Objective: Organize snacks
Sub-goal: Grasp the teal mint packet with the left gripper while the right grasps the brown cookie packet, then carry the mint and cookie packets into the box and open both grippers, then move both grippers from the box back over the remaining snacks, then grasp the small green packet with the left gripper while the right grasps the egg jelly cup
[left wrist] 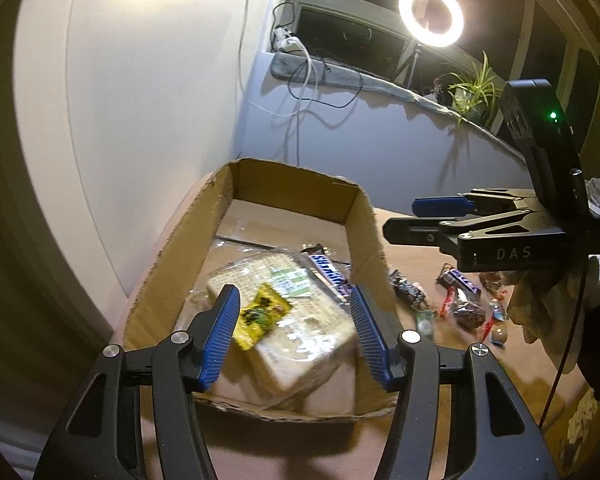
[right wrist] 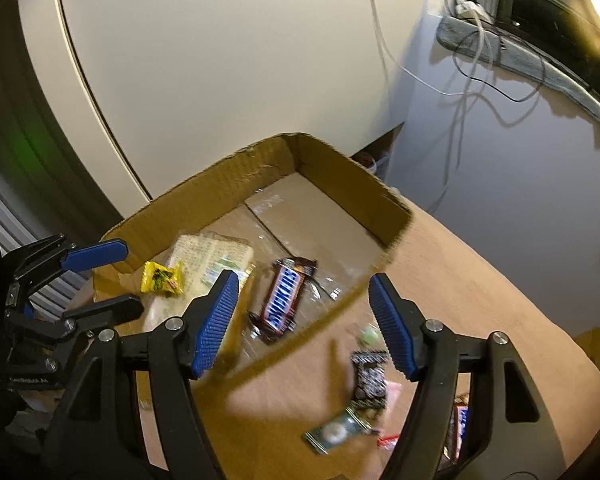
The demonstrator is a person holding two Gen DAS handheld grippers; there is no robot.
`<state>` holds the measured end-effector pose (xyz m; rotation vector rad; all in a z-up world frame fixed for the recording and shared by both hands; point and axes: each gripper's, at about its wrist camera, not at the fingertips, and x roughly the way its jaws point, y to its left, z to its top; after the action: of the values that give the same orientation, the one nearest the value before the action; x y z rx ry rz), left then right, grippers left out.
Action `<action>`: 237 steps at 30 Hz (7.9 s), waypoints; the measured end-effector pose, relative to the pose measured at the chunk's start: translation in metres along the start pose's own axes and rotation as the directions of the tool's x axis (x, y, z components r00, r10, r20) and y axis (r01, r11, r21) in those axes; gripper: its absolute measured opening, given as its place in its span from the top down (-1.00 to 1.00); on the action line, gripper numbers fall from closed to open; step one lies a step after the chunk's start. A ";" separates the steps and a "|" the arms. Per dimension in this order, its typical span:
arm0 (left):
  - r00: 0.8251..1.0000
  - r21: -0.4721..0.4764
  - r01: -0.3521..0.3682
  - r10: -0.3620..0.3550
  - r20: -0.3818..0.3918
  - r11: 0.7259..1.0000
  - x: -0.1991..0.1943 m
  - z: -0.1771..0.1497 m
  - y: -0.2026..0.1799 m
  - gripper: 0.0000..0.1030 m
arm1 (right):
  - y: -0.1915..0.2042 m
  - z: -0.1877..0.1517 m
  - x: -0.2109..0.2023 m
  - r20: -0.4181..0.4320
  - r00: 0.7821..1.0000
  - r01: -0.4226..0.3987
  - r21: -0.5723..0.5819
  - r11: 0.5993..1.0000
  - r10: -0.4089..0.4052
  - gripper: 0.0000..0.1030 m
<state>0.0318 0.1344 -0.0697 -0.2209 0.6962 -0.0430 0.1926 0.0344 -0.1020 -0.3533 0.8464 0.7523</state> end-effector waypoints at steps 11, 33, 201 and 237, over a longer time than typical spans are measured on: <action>0.998 0.080 0.056 -0.055 -0.013 0.995 0.005 -0.003 -0.050 -0.10 | -0.059 -0.050 -0.051 0.007 0.996 0.086 0.090 0.992 -0.087 -0.37; 0.976 0.165 0.163 -0.134 -0.172 0.973 0.065 -0.029 -0.137 0.17 | -0.173 -0.155 -0.083 -0.104 0.970 0.242 0.261 0.935 -0.222 -0.37; 0.968 0.269 0.207 -0.156 -0.197 0.941 0.022 -0.047 -0.159 0.06 | -0.115 -0.149 -0.091 -0.126 0.986 0.127 0.169 0.977 -0.107 -0.33; 0.915 0.523 0.353 -0.170 -0.366 0.776 0.067 -0.099 -0.236 0.50 | -0.109 -0.197 -0.059 -0.169 0.983 0.100 0.136 0.986 -0.076 0.10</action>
<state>0.0279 -0.1217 -0.1351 0.2925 0.9186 -0.5704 0.1386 -0.1778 -0.1807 -0.3239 1.0277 0.5812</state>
